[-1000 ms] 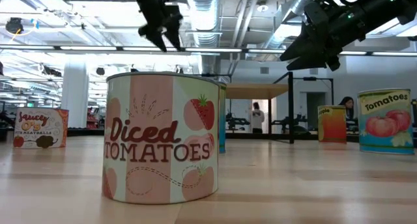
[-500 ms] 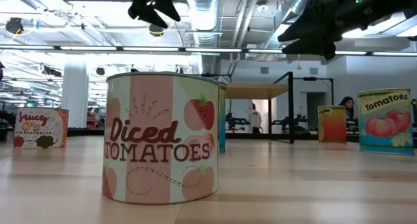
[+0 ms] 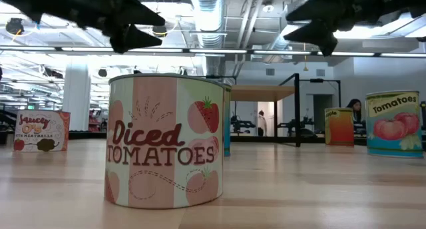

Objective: Pick and place cans onto a shelf
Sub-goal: Put the canned cherries on the shelf

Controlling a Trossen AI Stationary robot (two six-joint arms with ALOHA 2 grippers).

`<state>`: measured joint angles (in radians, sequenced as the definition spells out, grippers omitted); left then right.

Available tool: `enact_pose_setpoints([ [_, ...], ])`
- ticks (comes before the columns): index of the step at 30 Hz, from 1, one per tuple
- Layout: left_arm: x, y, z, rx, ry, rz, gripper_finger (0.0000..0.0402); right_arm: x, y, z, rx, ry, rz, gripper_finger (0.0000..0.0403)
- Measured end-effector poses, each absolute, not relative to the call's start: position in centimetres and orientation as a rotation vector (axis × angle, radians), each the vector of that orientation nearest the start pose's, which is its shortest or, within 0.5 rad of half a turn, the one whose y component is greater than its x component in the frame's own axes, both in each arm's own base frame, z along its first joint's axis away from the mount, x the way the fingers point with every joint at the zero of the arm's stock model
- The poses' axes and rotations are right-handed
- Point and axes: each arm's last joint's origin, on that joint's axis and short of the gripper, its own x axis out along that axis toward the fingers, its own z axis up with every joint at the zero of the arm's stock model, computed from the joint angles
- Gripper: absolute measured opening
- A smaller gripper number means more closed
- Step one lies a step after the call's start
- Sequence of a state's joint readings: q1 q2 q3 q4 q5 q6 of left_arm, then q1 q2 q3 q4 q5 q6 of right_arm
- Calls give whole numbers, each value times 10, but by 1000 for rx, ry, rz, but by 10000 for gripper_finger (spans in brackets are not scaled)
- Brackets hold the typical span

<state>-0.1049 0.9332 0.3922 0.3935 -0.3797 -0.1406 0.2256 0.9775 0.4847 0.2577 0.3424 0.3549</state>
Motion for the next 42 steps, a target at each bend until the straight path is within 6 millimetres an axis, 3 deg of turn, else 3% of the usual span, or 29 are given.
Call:
enact_pose_setpoints([
  [3,196,-23,212,-98,116,251,364,214,44,236,245,168,-123,244],
  [13,201,-57,200,9,34,234,364,235,65,227,70,65,-34,255],
  [18,208,-63,188,67,53,273,364,243,80,221,-29,17,67,256],
  [24,217,-67,177,81,96,255,364,251,87,217,3,-96,77,256],
  [33,244,-80,159,96,182,138,364,260,89,225,-33,-121,30,255],
  [38,266,-89,153,92,204,127,364,262,84,220,-10,-31,-183,255],
  [42,279,-94,149,104,215,130,364,262,83,215,-27,16,-238,255],
])
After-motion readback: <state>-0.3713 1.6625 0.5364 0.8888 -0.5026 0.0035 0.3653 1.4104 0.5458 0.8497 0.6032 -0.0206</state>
